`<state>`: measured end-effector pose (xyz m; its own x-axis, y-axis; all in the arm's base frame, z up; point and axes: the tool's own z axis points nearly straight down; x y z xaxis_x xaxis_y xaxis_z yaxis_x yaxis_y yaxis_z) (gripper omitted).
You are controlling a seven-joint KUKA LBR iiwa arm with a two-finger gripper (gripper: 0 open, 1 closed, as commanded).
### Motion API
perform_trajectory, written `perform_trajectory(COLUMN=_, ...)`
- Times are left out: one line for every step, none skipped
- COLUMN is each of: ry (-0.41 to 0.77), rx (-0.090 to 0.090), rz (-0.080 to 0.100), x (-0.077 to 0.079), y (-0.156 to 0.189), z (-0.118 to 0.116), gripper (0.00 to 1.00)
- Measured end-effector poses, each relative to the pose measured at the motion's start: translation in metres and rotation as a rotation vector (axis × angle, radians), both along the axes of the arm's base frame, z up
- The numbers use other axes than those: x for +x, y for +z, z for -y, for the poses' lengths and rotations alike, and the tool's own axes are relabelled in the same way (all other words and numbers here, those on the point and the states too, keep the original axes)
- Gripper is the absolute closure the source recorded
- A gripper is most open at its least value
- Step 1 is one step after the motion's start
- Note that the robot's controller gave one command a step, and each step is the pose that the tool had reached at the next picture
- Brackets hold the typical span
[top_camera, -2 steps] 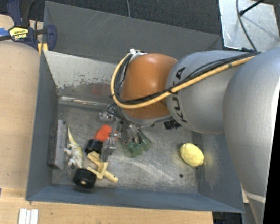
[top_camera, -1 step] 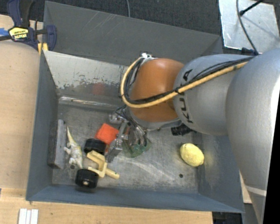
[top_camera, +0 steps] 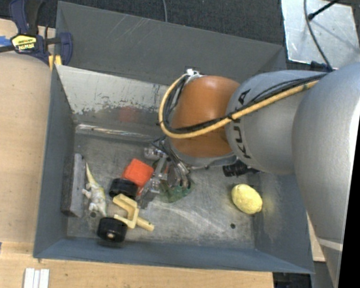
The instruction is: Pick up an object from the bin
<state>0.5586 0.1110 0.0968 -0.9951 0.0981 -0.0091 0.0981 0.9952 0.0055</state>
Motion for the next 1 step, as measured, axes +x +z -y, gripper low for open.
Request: perform_trajectory(ry=0.150, rx=-0.008, rz=0.002, x=0.0115, y=-0.0197, z=-0.0221, gripper=1.00)
